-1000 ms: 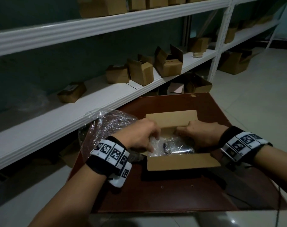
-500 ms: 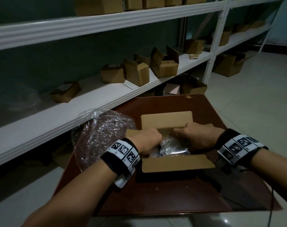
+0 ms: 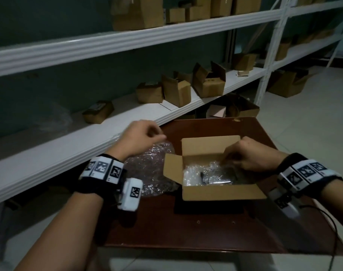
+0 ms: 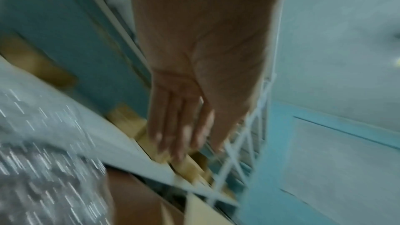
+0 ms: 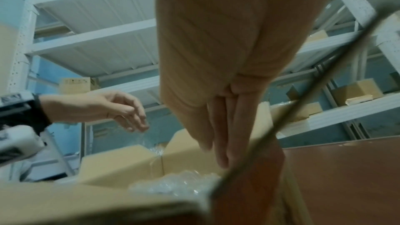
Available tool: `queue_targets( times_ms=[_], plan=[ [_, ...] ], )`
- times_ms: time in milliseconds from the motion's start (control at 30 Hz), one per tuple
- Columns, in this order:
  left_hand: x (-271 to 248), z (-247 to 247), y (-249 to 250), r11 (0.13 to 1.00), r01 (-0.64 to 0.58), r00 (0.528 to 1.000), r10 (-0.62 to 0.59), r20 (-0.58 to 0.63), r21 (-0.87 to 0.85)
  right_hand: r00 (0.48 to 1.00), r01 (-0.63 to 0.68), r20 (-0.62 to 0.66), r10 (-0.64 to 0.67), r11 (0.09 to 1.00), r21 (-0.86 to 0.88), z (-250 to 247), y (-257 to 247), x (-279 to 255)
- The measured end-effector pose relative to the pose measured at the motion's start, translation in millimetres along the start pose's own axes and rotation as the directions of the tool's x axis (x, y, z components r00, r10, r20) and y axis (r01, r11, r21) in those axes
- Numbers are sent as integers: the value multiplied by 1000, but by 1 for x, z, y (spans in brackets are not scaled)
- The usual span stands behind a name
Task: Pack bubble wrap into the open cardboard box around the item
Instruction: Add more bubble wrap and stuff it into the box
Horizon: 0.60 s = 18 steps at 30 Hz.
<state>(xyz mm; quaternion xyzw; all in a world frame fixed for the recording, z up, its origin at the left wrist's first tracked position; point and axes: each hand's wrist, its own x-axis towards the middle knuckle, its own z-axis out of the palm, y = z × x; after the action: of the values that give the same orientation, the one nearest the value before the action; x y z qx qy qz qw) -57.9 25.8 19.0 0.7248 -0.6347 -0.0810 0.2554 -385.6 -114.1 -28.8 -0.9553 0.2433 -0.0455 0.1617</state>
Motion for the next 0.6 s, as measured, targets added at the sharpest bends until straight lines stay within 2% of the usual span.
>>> queue_targets(
  times_ms=[33, 67, 100, 167, 200, 233, 267, 300, 367, 400, 433, 500, 533, 600],
  plan=[
    [1, -9, -13, 991, 106, 986, -93, -139, 82, 999, 3, -35, -4, 1000, -9, 0, -2, -1],
    [1, -17, -26, 954, 247, 953, -208, -219, 168, 998, 7, -62, -9, 1000, -26, -1, -3, -1],
    [0, -22, -39, 888, 397, 908, -343, -240, 233, 997, 12, -80, -15, 999, -42, -1, -6, -2],
    [-6, -29, -60, 745, 620, 784, -601, -157, 244, 995, 21, -94, -27, 998, -64, -1, -11, -4],
    [-8, -29, -69, 695, 692, 719, -690, -89, 196, 995, 27, -98, -34, 997, -75, -1, -13, -5],
    [-11, -26, -74, 657, 741, 665, -747, -20, 138, 994, 30, -101, -39, 996, -84, -2, -15, -5],
    [-14, -22, -76, 639, 763, 638, -769, 43, 96, 993, 34, -106, -44, 995, -90, -2, -17, -6],
    [-18, -18, -75, 635, 767, 629, -772, 92, 93, 993, 36, -110, -47, 994, -100, -3, -18, -6],
    [-23, -8, -76, 677, 726, 659, -735, 160, 121, 992, 35, -115, -49, 992, -122, -4, -19, -7],
    [-26, -6, -74, 693, 713, 676, -720, 157, 107, 992, 32, -114, -47, 991, -128, -4, -20, -8],
    [-26, -6, -75, 698, 710, 689, -715, 119, 88, 993, 31, -112, -46, 991, -133, -5, -20, -8],
    [-24, -12, -78, 716, 696, 718, -694, -49, 56, 992, 34, -113, -51, 989, -144, -6, -20, -9],
    [-22, -18, -79, 748, 663, 742, -655, -142, 15, 991, 36, -120, -54, 988, -150, -7, -21, -10],
    [-18, -27, -82, 799, 591, 758, -597, -262, -110, 990, 26, -133, -47, 987, -158, -8, -21, -12]
  ],
)
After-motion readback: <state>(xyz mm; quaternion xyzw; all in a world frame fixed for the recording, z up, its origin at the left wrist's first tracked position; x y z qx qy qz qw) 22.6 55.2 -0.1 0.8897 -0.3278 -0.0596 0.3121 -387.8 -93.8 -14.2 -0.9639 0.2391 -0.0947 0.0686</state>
